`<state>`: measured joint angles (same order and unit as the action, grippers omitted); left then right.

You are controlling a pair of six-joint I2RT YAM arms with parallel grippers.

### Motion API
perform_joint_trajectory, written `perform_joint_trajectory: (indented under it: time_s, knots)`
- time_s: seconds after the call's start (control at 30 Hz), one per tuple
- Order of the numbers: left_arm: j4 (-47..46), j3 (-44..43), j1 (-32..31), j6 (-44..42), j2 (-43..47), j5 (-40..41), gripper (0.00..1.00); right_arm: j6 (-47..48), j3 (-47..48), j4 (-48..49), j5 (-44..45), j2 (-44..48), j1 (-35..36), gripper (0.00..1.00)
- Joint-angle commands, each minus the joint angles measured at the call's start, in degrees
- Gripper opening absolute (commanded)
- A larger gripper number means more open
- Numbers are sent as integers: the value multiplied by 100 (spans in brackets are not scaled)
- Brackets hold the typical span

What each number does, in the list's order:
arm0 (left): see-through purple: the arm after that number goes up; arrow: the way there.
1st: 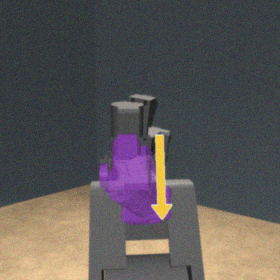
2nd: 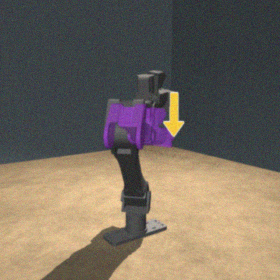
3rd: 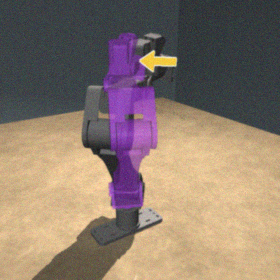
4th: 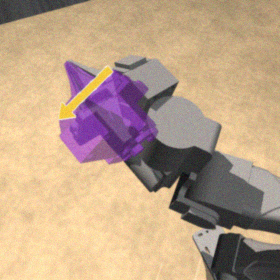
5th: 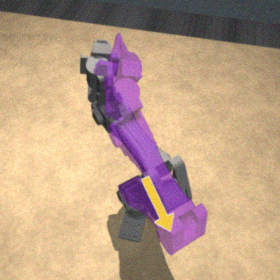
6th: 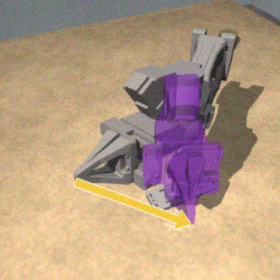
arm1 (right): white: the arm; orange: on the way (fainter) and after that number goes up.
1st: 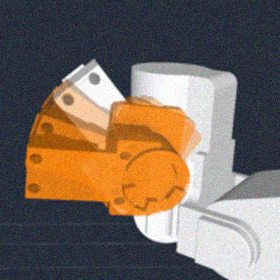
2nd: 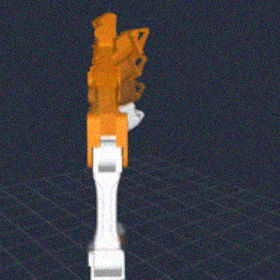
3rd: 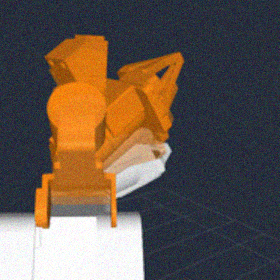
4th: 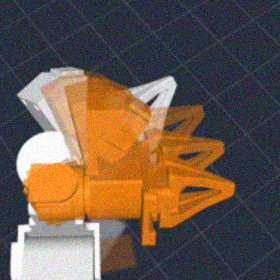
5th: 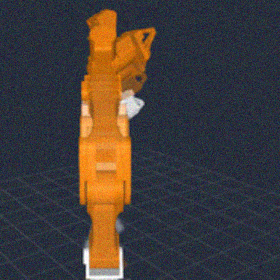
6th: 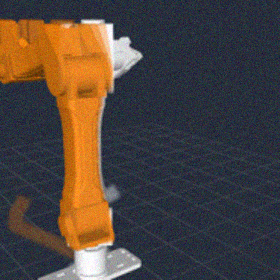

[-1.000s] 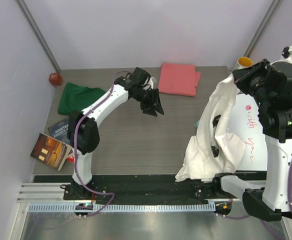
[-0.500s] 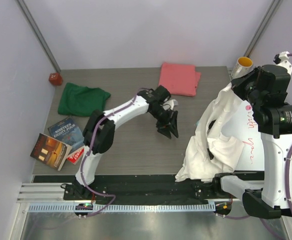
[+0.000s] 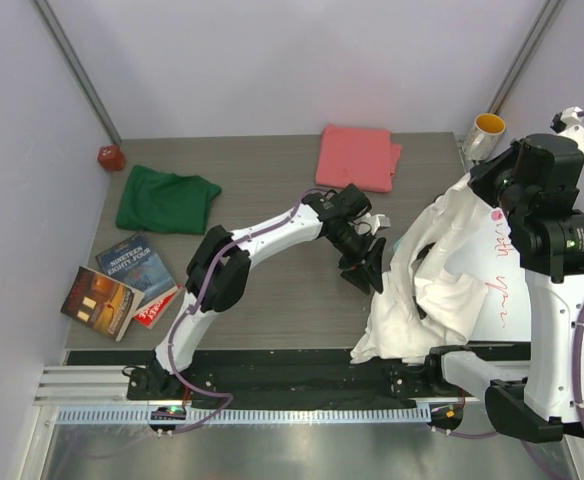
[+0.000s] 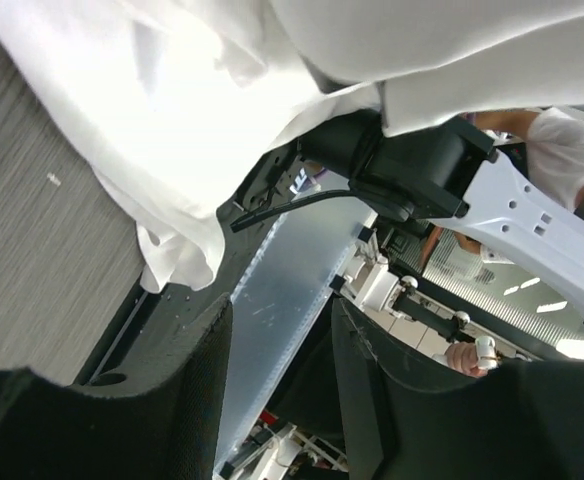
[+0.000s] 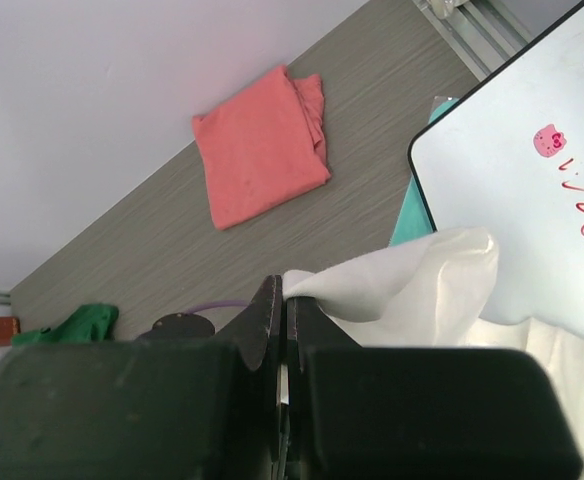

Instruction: Fold and stack the t-shirts

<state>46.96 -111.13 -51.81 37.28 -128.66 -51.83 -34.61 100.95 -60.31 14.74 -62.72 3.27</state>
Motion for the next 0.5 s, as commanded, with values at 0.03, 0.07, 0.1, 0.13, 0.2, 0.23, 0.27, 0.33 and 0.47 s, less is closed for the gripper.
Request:
perform_joint_trajectory:
  time_s: [0.03, 0.07, 0.1, 0.13, 0.2, 0.23, 0.27, 0.33, 0.47]
  knots:
    - [-222, -646, -197, 104, -387, -74, 44, -72, -198, 99, -85, 295, 16, 1]
    - [-309, -716, -241, 130, -449, -20, 44, -81, -233, 81, -103, 330, 25, 1]
    - [-397, -821, -268, 165, -536, -2, 44, -64, -259, 20, -94, 365, 25, 1]
    - [-581, -866, -312, 201, -607, -11, 44, -55, -294, -32, -86, 418, 25, 1]
    - [-714, -1068, -329, 324, -896, -37, 44, -46, -338, -155, -51, 453, 16, 1]
    - [-775, -1138, -338, 350, -1002, -3, 43, -37, -356, -191, -50, 488, 16, 1]
    - [-785, -1252, -330, 368, -1099, 7, 43, -54, -391, -209, -50, 506, 25, 1]
    - [-776, -1306, -330, 351, -1353, 33, 41, -28, -488, -200, -50, 541, 16, 1]
    - [-969, -1253, -382, 271, -1548, 243, 41, 68, -646, -191, -15, 559, 25, 1]
